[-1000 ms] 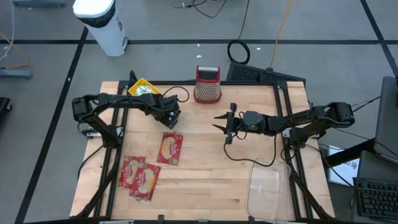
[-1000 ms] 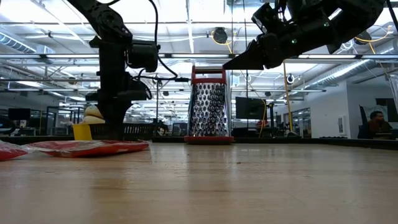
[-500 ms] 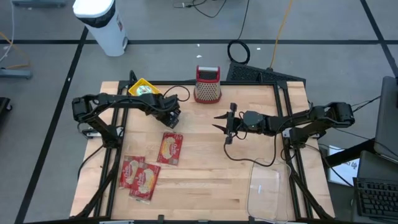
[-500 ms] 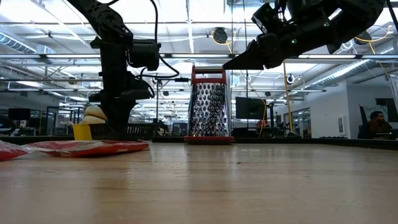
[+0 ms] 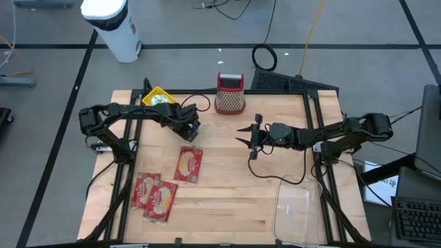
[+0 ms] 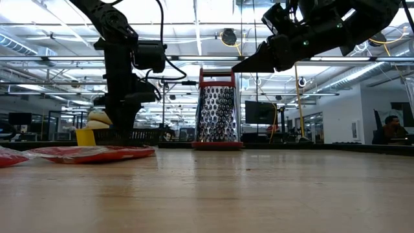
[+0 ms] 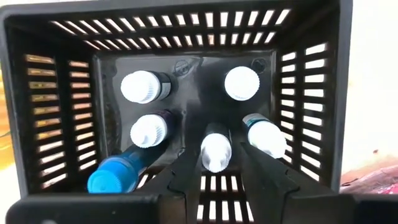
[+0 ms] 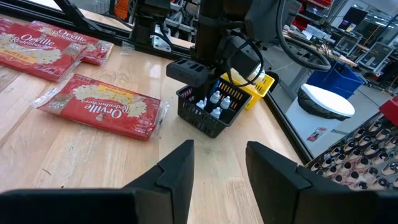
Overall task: Pick & Place Food Item
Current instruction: Put the green food coloring bottle into the black bin, then put the top red popcorn bag into the transparent bin
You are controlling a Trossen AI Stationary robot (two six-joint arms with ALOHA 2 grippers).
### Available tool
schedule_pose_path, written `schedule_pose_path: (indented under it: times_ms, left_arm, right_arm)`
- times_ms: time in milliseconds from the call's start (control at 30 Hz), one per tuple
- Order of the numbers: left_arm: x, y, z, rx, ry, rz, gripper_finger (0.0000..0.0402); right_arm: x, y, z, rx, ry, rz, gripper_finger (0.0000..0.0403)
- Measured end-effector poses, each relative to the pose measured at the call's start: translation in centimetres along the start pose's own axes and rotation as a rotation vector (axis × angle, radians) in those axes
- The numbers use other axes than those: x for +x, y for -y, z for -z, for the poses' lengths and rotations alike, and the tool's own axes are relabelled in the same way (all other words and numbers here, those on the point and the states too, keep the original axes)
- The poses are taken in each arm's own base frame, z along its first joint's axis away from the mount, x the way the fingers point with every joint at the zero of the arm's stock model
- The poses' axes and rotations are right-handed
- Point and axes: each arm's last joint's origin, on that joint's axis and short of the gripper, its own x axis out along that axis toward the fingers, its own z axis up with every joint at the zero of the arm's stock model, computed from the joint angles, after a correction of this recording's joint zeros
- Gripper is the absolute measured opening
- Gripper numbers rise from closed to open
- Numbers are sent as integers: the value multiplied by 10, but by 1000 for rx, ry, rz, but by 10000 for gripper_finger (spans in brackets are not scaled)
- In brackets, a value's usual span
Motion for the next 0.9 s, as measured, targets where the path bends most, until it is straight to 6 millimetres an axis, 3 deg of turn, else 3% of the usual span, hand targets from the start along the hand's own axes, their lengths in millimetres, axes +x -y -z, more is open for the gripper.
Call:
schedule_pose_path:
  times_ms: [233,467,733,900]
  left_arm:
    - [-7,1,-4,-3,18,11,115]
    - [-28,4,-15,17,12,9,115]
    - [-72,12,-27,59,7,9,115]
    - [-113,33,-14,162,136,103,115]
  right_arm:
    - [0,0,0,0,0,0,137]
    - [0,0,0,0,0,0,137]
    - [0,0,1,-1,-6,-2,137]
    - [0,-1,2,-4,-20,-6,137]
